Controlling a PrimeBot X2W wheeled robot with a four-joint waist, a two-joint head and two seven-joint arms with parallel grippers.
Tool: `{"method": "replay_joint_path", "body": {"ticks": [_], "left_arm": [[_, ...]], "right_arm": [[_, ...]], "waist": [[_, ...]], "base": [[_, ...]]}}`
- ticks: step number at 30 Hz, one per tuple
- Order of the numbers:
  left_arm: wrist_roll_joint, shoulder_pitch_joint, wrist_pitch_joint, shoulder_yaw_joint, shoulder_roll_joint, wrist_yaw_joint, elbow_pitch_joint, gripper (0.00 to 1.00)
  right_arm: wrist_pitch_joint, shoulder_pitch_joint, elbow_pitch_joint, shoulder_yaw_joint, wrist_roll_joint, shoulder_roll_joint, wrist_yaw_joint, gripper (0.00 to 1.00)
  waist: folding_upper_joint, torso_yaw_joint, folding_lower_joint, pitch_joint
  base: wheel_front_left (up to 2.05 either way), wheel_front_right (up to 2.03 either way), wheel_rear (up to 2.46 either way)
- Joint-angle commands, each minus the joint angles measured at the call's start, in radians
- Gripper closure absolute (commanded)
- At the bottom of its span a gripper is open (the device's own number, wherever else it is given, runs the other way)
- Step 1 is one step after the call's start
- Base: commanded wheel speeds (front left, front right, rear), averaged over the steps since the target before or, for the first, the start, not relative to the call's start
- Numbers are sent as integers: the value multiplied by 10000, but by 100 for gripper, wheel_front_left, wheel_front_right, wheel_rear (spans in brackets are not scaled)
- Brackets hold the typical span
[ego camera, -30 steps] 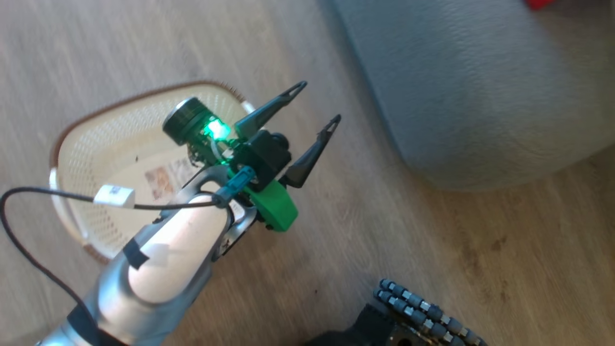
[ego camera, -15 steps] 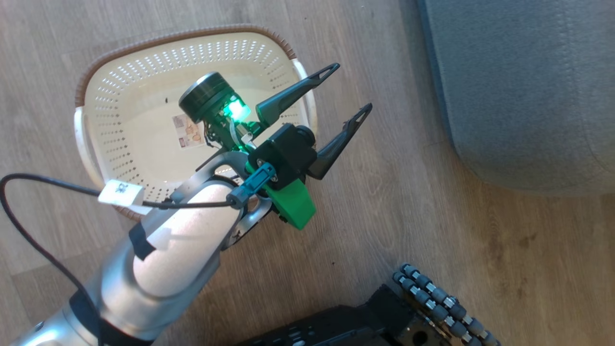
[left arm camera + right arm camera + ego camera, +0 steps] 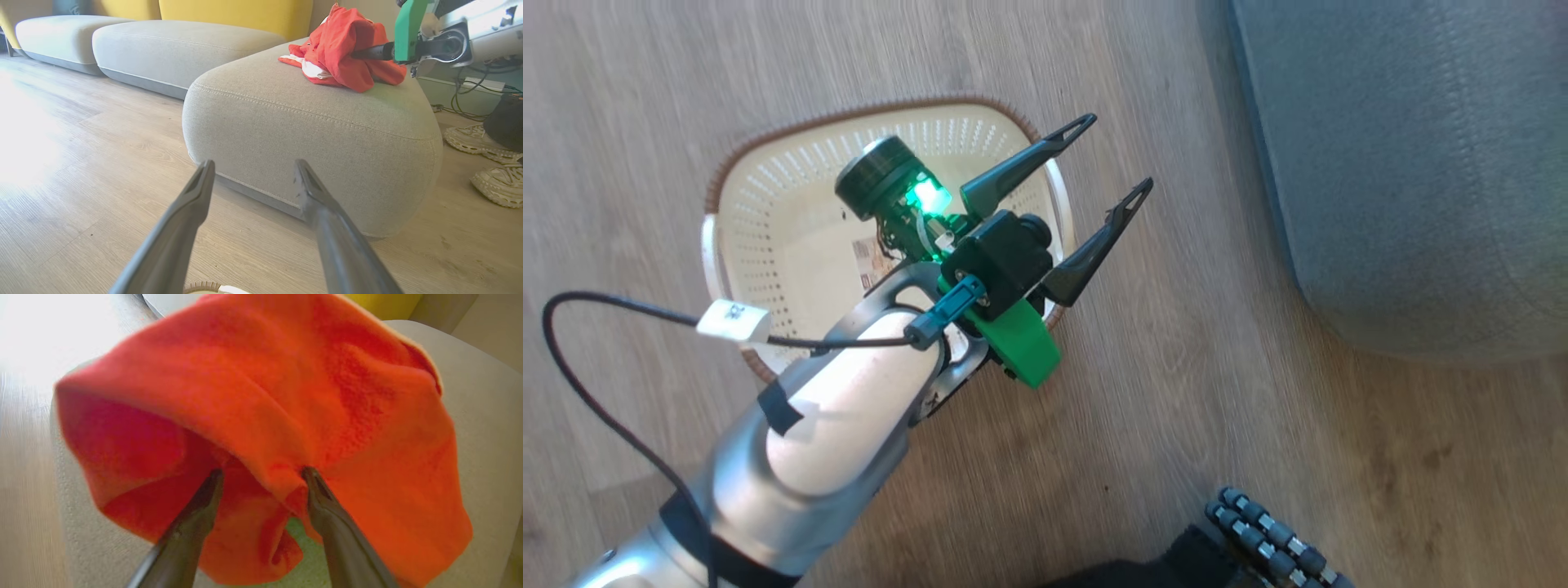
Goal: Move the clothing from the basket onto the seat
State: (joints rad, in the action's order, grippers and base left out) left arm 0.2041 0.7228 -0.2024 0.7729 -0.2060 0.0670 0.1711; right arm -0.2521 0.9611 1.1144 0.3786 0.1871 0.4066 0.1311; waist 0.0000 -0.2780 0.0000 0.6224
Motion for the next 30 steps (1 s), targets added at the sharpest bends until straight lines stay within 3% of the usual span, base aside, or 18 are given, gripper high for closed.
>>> {"method": "replay_joint_path", "body": {"ticks": [1,4,9,15,21,30], "left_arm": [[120,-94,-168,-267,96,-59,-142,0],[221,-221,-282,-319,151,-118,12,0],[482,-688,-515,-543,297,-341,378,0],[723,-1246,-585,-1011,406,-598,568,0],[826,-2106,-591,-2051,273,-1062,496,0],[904,-3722,-592,-4262,49,-1678,544,0]], "right_arm": [[-94,-815,-982,-431,257,249,-4,0],[-94,-1379,-1640,-811,523,175,-4,0],[-96,-3015,-3756,-1863,1095,-125,-4,0],[-96,-4440,-5594,-2823,1335,-563,-4,0],[-96,-5437,-7042,-3878,1637,-959,-4,0],[-97,-6177,-7862,-4996,1899,-1287,-4,0]], "waist": [[0,53,0,-564],[0,68,0,-907],[0,241,0,-1987],[0,756,0,-3029],[0,1437,0,-3867],[0,2411,0,-4744]], "base": [[0,0,0],[0,0,0],[0,0,0],[0,0,0],[0,0,0],[0,0,0]]}}
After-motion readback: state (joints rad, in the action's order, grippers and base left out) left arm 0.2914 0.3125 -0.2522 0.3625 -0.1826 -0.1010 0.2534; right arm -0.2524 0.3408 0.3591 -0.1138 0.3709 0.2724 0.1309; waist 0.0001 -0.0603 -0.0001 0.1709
